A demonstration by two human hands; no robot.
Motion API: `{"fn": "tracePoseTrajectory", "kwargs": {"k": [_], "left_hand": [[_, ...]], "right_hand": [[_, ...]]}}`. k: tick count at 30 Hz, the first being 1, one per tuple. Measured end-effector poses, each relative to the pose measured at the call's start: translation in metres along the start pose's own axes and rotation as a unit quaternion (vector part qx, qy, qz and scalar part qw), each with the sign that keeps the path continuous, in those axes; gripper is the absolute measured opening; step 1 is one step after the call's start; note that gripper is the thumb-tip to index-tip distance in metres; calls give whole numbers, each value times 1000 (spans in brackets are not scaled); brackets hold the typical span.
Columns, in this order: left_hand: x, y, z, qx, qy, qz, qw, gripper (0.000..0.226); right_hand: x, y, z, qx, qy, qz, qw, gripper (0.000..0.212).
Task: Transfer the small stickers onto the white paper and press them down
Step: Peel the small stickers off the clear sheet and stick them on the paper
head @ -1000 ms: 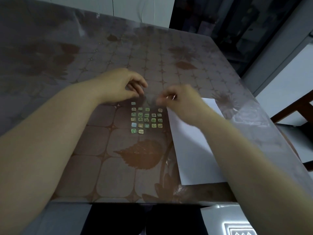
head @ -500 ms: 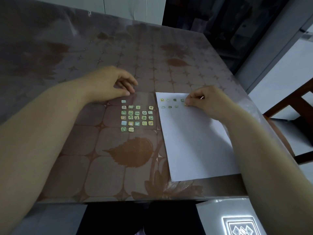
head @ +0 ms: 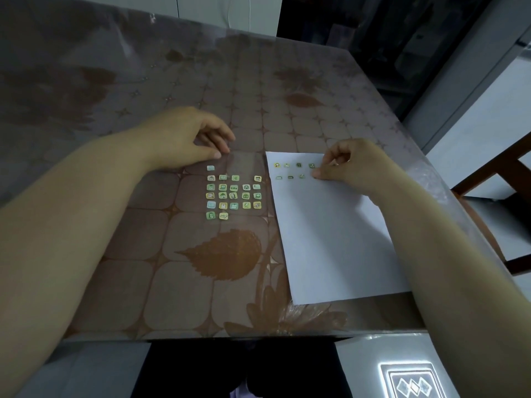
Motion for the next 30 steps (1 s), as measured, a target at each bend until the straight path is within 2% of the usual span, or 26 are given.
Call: {"fn": "tracePoseTrajectory", "kwargs": {"k": [6,11,17,20,23,26,30], "left_hand": [[0,1,0,1,9,-2,1000,32],[0,1,-2,4,12,-3,1000,32],[-2,0,0,-5,2,-2,1000,32],[-3,0,-1,-4,-5,-3,1000,32],[-3,-1,0,-4,-12,-2,1000,32],[-4,-2,1,-3,-23,-2,1000,31],[-4,-2,2,-7,-42,-1,999,31]], "right_hand": [[-3,-4,4,3,1,9,1000,25],[0,4,-12,71,24,42,996,21],[-40,18,-59,171,140,-95,971,11],[-59,13,-60,170,145,-71,972,16],[-62,9,-52,133,98,-34,986,16],[-63,10,-50,121,53,-33,991,11],[-68,12,-51,118,57,-42,991,8]]}}
Point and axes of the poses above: each hand's wrist, its own y-axis away from the middle knuckle, its own x-axis out of the back of the hand, z = x × y, the point moved 5 cm from there along -y, towards the middle knuckle, and after that the axes turned 7 degrees about -y, right-handed, at the moved point
